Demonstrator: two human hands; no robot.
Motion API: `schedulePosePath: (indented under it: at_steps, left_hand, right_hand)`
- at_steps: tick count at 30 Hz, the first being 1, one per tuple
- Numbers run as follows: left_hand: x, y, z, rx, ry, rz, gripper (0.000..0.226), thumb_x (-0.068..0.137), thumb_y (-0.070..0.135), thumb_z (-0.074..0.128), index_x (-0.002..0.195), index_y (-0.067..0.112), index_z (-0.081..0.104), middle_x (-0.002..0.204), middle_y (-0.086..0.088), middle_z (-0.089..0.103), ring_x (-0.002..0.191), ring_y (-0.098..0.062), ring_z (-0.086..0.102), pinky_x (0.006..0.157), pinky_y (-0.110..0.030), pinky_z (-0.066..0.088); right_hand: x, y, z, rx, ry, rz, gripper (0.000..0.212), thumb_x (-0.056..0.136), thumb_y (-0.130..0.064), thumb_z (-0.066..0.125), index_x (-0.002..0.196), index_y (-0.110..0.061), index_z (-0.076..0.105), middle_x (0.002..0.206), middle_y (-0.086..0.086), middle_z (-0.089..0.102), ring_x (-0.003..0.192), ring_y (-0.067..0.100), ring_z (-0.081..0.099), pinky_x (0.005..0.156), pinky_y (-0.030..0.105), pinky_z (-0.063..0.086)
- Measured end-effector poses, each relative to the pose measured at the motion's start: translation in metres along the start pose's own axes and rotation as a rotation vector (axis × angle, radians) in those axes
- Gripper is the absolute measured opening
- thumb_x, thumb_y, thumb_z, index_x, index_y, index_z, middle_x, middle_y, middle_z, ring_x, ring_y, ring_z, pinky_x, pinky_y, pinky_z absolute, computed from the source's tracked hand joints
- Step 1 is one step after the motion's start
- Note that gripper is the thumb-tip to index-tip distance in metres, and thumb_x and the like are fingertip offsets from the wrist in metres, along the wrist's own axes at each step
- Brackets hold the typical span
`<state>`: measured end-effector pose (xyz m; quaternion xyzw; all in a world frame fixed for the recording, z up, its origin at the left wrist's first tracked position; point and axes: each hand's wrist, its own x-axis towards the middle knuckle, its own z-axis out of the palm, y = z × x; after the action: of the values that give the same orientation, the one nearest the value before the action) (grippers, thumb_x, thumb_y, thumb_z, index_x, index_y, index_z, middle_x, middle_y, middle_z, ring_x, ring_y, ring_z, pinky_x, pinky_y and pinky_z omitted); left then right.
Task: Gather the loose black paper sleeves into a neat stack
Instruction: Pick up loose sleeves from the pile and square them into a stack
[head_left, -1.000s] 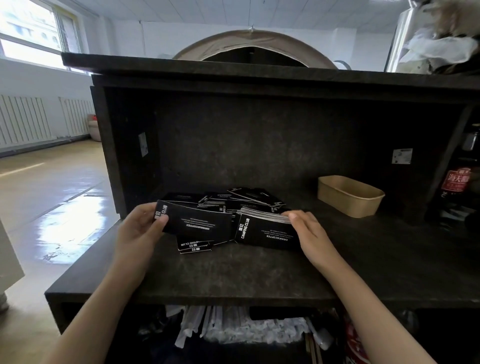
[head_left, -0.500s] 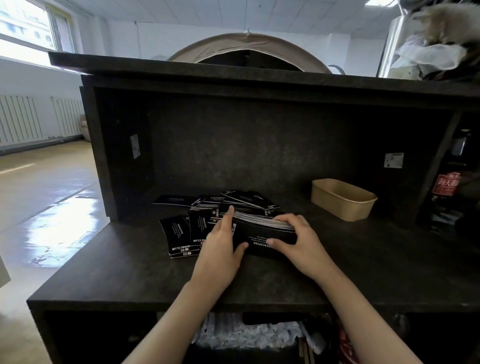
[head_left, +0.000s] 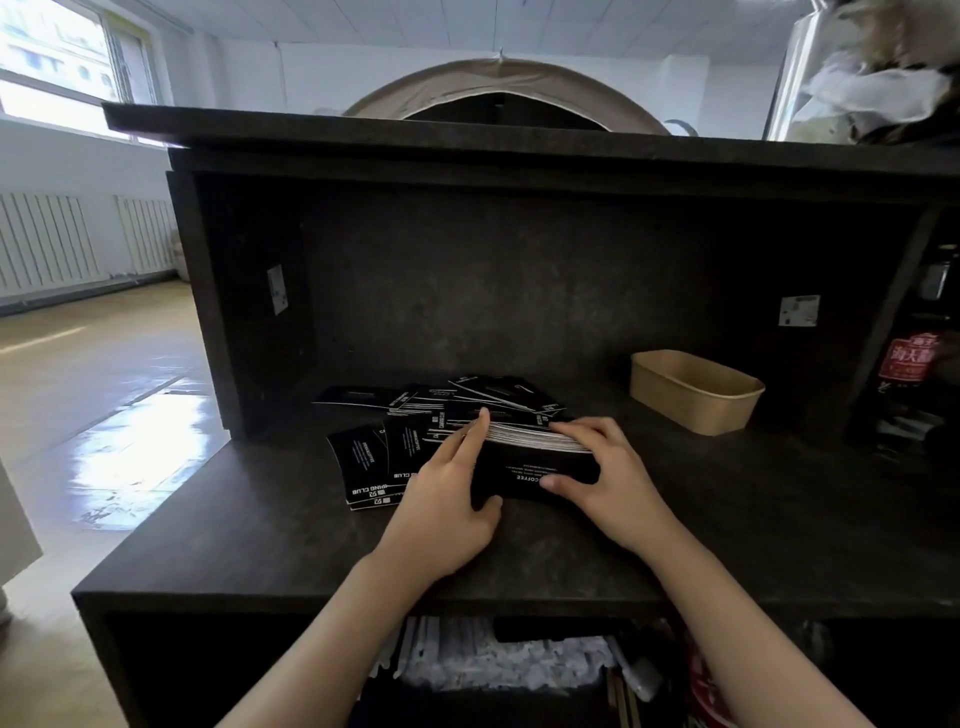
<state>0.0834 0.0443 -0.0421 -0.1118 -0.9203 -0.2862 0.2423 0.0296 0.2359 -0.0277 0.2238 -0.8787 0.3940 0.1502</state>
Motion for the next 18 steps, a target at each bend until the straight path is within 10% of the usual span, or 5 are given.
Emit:
schedulePosePath:
  at_steps: [9,18]
  left_hand:
    - [-0.006,-0.034,-0.033,0.188,0.046,-0.205,0.082,0.089,0.042,0.061,0.153,0.034,0.009,0.143,-0.002,0.051,0.131,-0.022,0.049,0.111,-0.034,0.035]
    - [-0.012,-0.032,-0.037,0.448,0.11,-0.425,0.06,0.08,0.073,0.05,0.117,0.027,0.062,0.108,0.004,0.07,0.111,-0.018,0.061,0.101,-0.036,0.041]
  right_hand:
    - [0.002,-0.002,0.0,0.03,0.036,0.022,0.047,0.075,-0.017,0.08,0.119,-0.023,0.064,0.106,-0.006,0.052,0.101,0.006,0.053,0.084,0.007,0.034]
    - [0.0,-0.003,0.0,0.017,0.035,0.016,0.046,0.077,-0.018,0.079,0.119,-0.025,0.062,0.108,-0.005,0.052,0.099,0.005,0.053,0.08,0.004,0.033]
